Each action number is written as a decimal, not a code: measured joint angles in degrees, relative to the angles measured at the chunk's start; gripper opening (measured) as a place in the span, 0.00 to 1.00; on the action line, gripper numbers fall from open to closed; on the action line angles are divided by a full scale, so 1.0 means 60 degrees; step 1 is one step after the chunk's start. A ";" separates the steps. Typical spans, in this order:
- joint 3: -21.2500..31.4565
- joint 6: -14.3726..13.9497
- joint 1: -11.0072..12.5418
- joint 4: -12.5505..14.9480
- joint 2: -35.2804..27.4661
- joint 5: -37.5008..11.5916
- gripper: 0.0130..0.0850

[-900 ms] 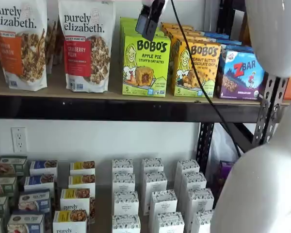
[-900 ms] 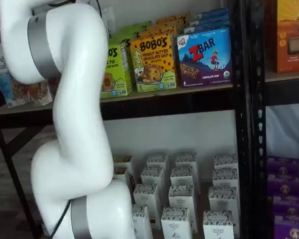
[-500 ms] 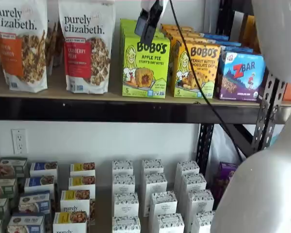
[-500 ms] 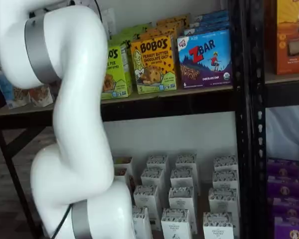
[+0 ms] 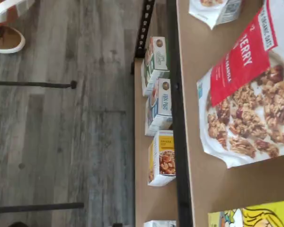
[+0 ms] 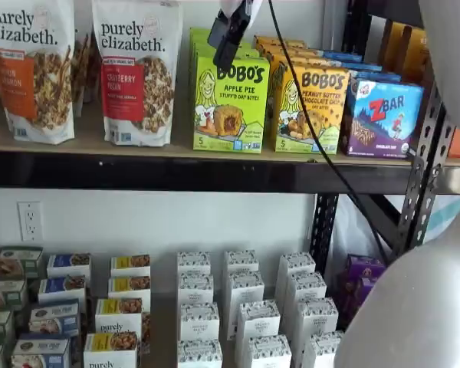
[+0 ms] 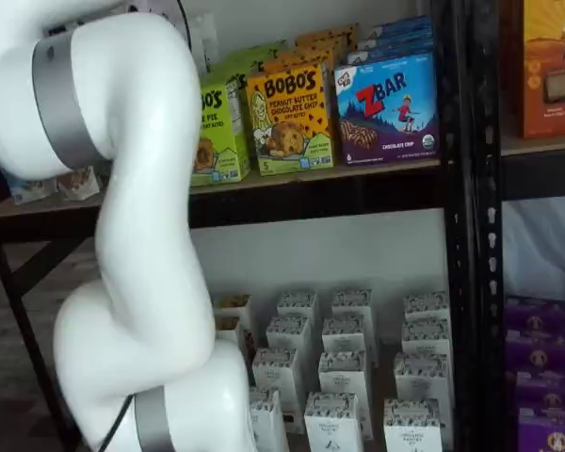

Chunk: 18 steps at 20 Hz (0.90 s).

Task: Pick the green box on the top shelf, the fourth from the left

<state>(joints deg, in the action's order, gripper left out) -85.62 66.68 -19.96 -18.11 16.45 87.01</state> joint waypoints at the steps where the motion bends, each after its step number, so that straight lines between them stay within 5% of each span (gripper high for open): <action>1: 0.0032 -0.0007 -0.0015 0.0015 0.0008 -0.0070 1.00; 18: 0.0426 0.0282 0.0224 -0.0189 0.0028 -0.1057 1.00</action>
<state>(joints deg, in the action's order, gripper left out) -83.07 68.37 -18.62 -19.25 16.61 80.67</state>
